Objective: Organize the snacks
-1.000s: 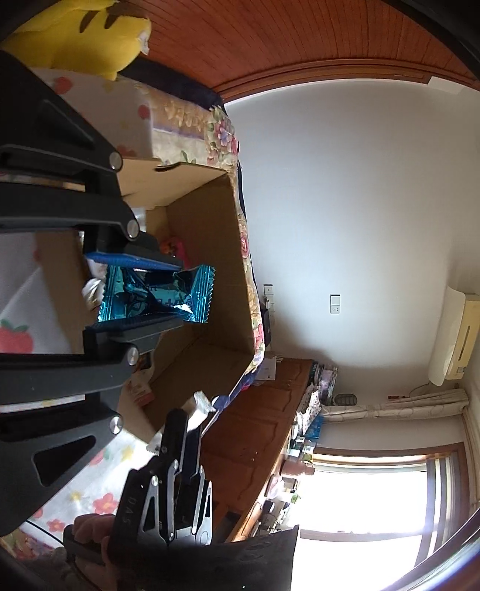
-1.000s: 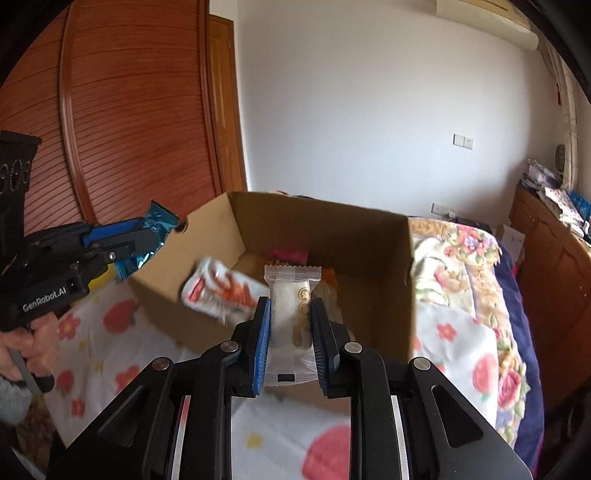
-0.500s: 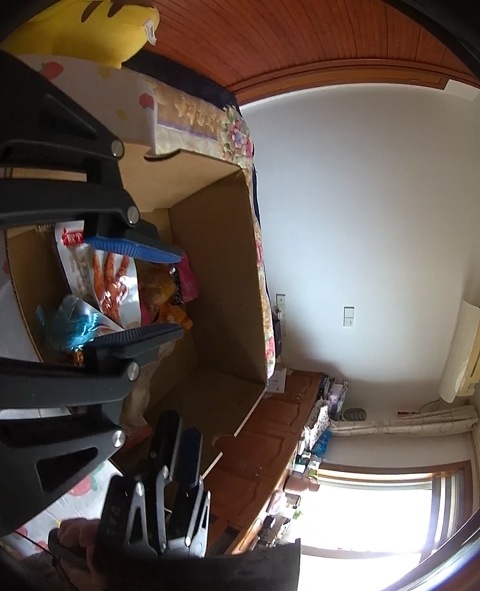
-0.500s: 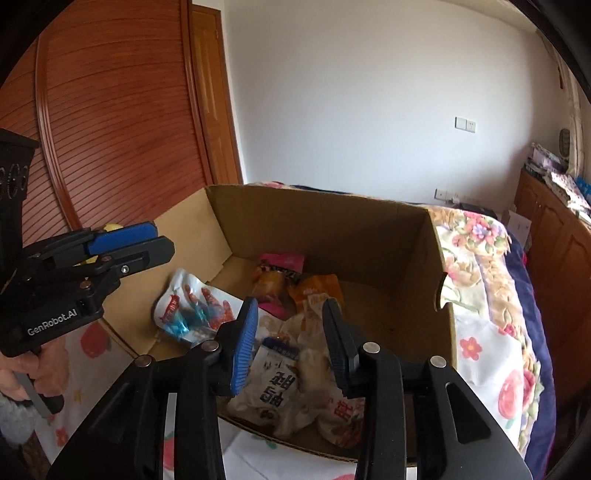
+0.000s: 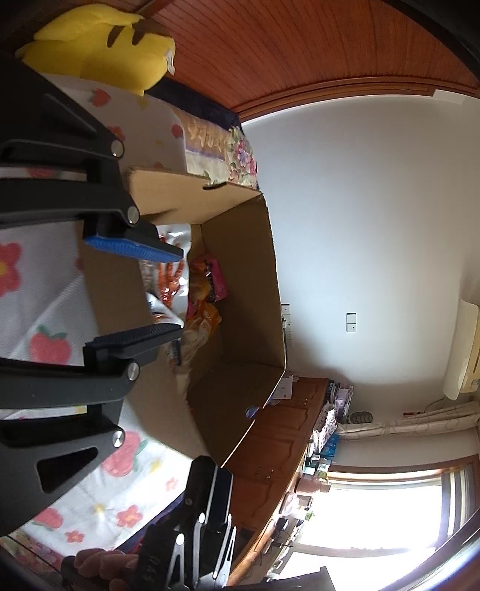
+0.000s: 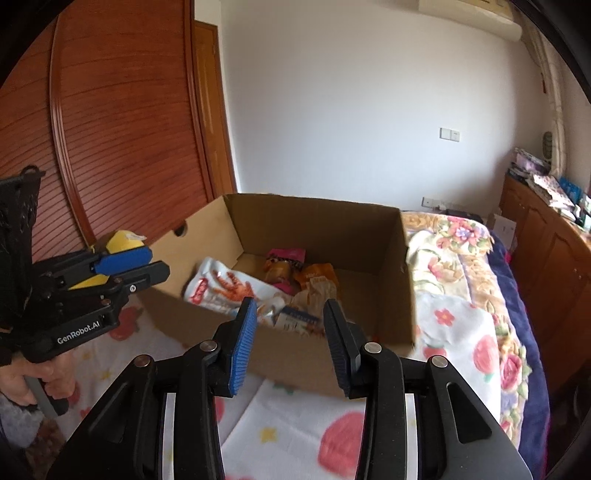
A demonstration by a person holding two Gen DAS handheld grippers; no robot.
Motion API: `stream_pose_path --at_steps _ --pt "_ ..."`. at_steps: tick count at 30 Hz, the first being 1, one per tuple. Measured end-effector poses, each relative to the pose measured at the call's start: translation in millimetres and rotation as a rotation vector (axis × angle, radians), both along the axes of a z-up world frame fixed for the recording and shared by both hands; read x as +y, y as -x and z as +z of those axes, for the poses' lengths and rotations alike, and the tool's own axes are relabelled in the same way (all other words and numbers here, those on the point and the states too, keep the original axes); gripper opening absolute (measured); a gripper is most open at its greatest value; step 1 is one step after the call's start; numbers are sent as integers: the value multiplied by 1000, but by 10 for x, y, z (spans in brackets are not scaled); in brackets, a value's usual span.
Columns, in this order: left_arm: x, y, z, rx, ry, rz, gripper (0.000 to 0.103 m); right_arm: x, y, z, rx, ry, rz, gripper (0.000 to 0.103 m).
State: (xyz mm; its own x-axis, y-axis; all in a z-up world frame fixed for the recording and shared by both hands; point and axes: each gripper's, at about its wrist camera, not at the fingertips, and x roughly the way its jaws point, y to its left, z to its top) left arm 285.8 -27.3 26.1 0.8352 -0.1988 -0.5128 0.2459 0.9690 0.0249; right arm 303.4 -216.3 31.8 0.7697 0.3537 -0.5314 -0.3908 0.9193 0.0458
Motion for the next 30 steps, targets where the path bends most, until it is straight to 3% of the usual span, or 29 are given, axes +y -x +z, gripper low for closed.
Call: stream_pose_path --at_steps 11,22,30 --pt "-43 734 61 -7 -12 10 35 -128 823 40 -14 -16 -58 42" --pt "-83 1243 58 -17 -13 30 40 -221 1346 14 -29 -29 -95 45" --pt "-83 1612 31 -56 -28 75 49 -260 1639 -8 -59 -28 -123 63"
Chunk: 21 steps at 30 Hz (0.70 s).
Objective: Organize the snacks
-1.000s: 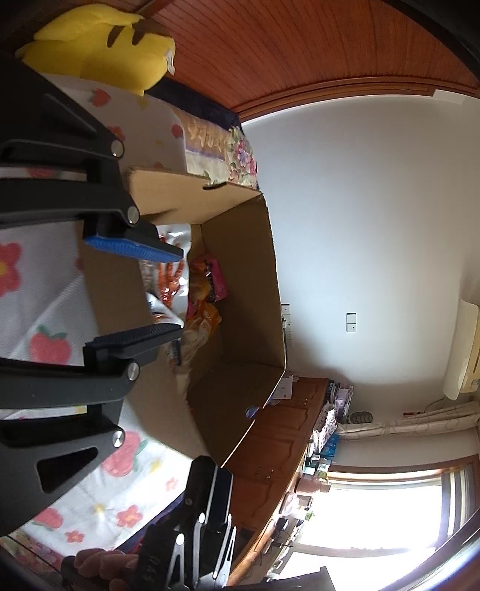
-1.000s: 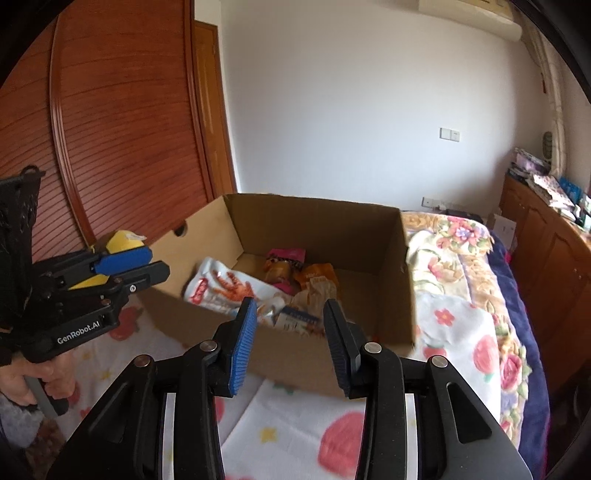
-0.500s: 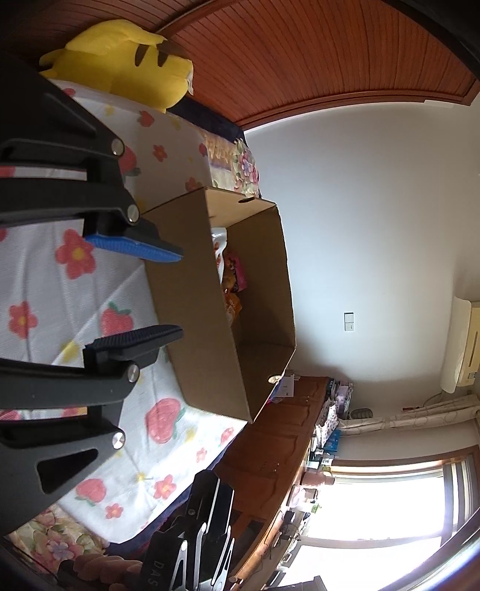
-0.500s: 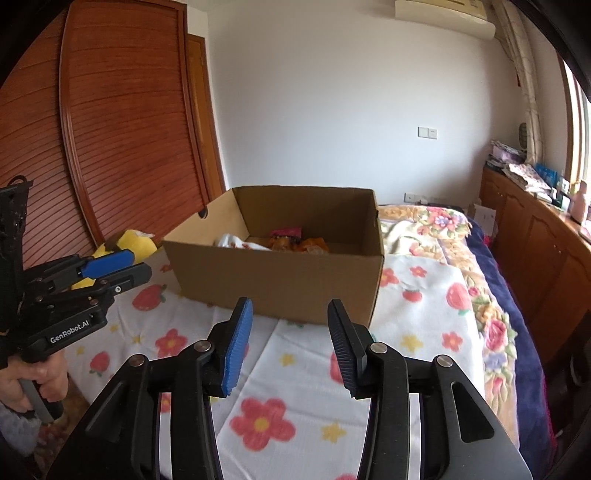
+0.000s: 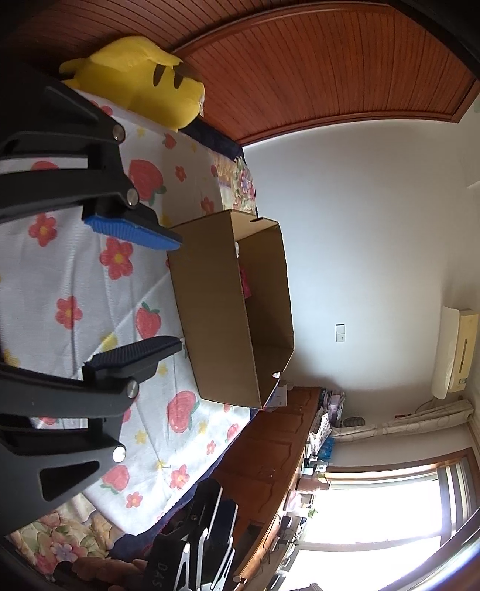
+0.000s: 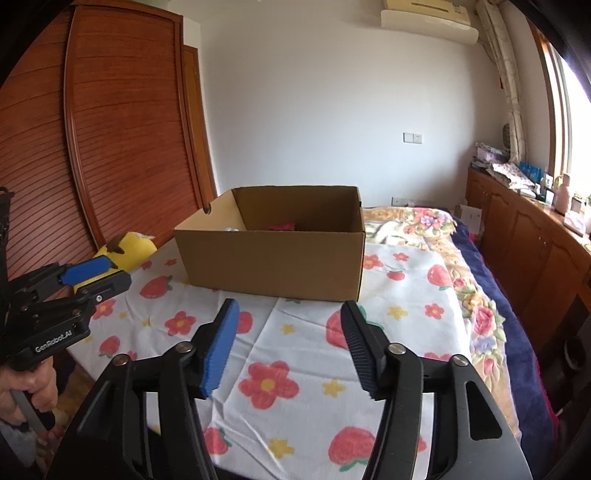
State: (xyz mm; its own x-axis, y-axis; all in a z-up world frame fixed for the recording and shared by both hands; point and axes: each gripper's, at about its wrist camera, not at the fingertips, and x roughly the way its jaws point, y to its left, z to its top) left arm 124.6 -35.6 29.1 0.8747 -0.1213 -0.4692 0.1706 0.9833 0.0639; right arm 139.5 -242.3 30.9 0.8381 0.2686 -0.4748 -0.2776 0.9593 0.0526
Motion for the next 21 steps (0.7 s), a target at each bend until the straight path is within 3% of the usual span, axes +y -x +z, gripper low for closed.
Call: stream_pose_path --at_steps 7,8,11,18,20,21 --pt "8 204 -13 -10 4 40 52 -42 242 12 -29 -10 -33 84" --pt "10 233 -15 -13 4 46 58 -47 277 9 -34 -7 -43 88" --pt "61 338 -17 -32 24 65 69 -47 356 -7 -43 3 -64 91" --pt "104 482 -14 -52 15 109 71 -17 468 -37 -57 32 -93 96" --pt "105 508 -21 -54 14 114 85 -2 484 -43 -59 39 -95 99" --pt "107 522 -23 -58 18 112 86 9 489 -43 -60 42 -98 101"
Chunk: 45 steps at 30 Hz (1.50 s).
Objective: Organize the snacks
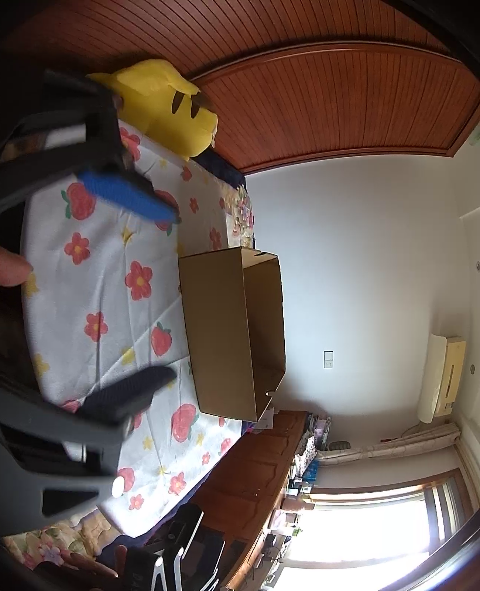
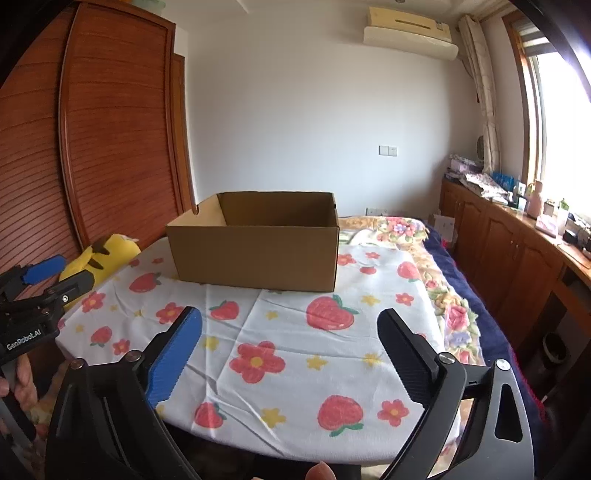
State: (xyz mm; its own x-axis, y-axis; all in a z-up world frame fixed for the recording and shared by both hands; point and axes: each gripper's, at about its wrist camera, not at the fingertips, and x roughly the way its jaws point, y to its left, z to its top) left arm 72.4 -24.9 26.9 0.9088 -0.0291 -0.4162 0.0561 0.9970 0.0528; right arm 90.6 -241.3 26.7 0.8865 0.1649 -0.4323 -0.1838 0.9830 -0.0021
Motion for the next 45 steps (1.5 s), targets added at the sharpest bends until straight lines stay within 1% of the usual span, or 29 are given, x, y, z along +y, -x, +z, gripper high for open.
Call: stream_pose_path --at_steps 1,2,4,7,11,16,28,45 --pt "-6 12 -2 2 -1 0 86 4 9 -3 -1 -1 -2 102" --pt "-8 20 -9 4 -4 2 92 7 22 -6 -4 -4 0 102" --pt "-9 35 -20 1 0 0 98 15 36 -13 -7 -1 -4 102" --pt "-5 67 -27 -1 6 5 101 36 60 -19 -10 3 -6 102" --pt "-19 88 -26 -3 3 10 102 46 72 -14 -12 1 -5 102" --pt "1 117 -21 -2 20 12 102 50 83 -13 -13 0 -6 102" --pt "3 133 -44 -4 7 24 102 56 98 -15 -14 -1 -15 103" --pt "39 171 -1 -20 10 32 102 10 156 -17 -19 -8 -27 103"
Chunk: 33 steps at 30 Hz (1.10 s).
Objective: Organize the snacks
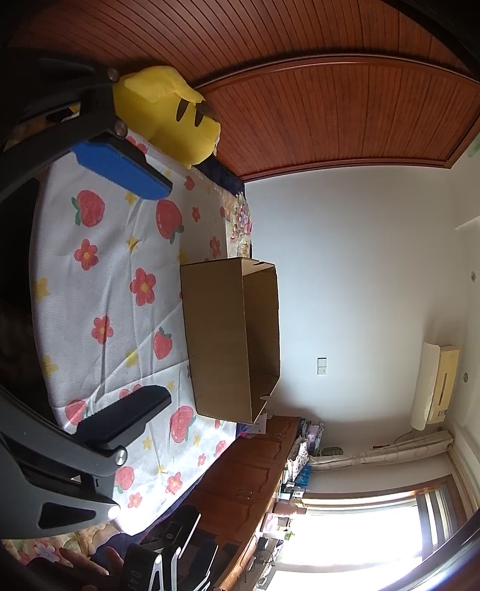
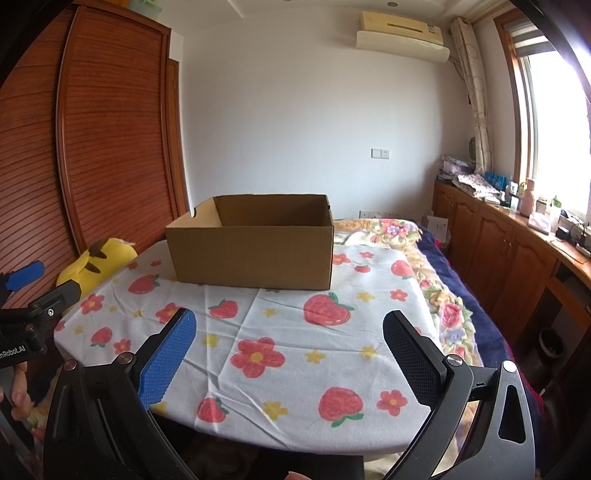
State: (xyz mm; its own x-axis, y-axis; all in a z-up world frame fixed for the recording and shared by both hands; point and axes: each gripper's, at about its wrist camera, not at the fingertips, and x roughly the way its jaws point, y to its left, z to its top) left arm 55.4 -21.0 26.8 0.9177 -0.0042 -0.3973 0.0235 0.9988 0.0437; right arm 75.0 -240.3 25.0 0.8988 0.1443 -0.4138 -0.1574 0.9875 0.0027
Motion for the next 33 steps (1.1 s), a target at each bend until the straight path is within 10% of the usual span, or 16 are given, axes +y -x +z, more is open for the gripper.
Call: stream_pose_path --at_steps 33 --pt "-9 38 76 -16 0 -3 102 24 33 54 -8 -2 1 103"
